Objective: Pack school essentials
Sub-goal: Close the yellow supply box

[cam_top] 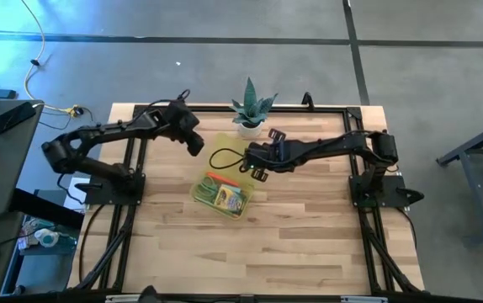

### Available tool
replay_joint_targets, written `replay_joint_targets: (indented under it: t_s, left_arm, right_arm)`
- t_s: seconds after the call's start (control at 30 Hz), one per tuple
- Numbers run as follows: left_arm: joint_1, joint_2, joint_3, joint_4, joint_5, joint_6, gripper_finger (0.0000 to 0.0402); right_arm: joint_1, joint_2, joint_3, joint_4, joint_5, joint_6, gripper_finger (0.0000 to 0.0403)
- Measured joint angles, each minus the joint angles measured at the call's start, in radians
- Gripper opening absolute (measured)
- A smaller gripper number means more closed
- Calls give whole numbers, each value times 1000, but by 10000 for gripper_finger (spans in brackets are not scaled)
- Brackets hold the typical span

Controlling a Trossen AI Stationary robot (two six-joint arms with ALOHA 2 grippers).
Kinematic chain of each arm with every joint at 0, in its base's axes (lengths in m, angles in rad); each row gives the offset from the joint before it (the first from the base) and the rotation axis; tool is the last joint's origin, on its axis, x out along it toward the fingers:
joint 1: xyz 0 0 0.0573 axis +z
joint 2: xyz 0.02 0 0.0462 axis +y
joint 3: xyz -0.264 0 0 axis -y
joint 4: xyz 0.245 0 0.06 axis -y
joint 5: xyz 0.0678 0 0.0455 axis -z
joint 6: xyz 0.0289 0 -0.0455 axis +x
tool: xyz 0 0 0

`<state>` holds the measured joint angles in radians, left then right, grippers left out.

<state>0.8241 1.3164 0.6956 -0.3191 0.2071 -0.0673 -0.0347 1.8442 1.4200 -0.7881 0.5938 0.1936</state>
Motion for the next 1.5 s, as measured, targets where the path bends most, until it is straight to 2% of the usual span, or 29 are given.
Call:
replay_joint_targets:
  t_s: [0.27, 0.5, 0.93, 1.17, 1.3, 1.5]
  left_arm:
    - [73, 147, 0, 143, 137, 1, 62]
    - [114, 239, 0, 247, 338, -7, 62]
    - [91, 268, 0, 274, 580, 0, 62]
    - [92, 268, 0, 263, 597, 27, 62]
    - [92, 268, 0, 263, 640, 34, 62]
    - [92, 268, 0, 262, 646, 45, 62]
  right_arm:
    - [15, 0, 0, 3, 11, -45, 0]
    - [43, 0, 0, 51, 51, -126, 0]
    - [49, 0, 0, 83, 101, -210, 0]
    - [49, 0, 0, 85, 115, -239, 0]
    - [49, 0, 0, 96, 143, -270, 2]
    - [49, 0, 0, 103, 103, -279, 30]
